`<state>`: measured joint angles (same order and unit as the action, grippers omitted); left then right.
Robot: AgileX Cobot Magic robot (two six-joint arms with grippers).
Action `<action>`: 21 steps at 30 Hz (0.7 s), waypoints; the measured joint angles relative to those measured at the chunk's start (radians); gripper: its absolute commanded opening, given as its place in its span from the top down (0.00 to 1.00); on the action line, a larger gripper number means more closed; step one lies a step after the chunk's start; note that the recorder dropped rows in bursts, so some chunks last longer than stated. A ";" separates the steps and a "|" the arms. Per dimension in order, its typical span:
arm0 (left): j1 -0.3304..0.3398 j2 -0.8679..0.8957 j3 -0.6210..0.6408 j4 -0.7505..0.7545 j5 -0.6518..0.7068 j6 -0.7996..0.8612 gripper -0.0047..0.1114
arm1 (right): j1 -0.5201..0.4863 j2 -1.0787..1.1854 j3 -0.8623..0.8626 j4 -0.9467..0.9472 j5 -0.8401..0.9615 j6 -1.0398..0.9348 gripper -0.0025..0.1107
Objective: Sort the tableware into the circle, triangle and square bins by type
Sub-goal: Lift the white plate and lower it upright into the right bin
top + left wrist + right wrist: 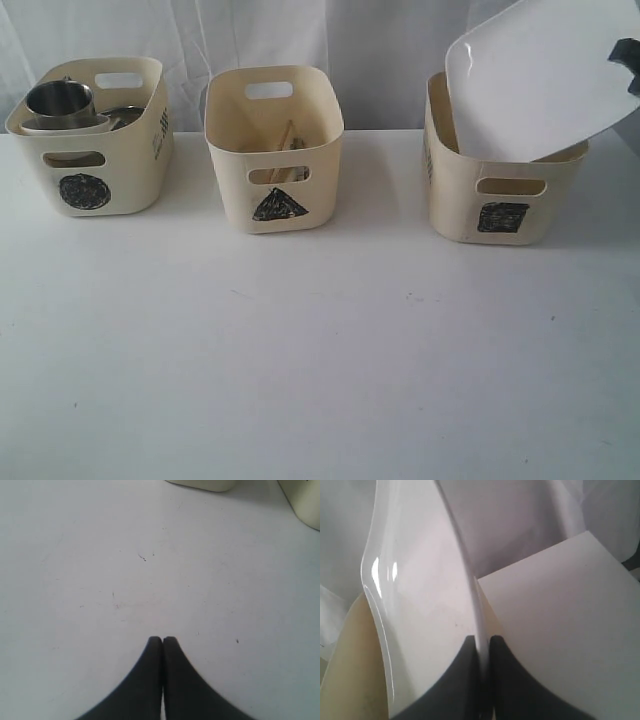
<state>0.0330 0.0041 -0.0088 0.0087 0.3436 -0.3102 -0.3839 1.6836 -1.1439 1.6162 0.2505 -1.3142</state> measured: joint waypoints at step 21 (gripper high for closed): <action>0.000 0.000 0.000 0.000 0.000 0.000 0.96 | 0.059 -0.137 -0.048 -0.017 0.351 -0.040 0.98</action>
<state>0.0330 0.0041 -0.0088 0.0087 0.3436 -0.3102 -0.3247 1.5465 -1.1917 1.5991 0.6012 -1.3541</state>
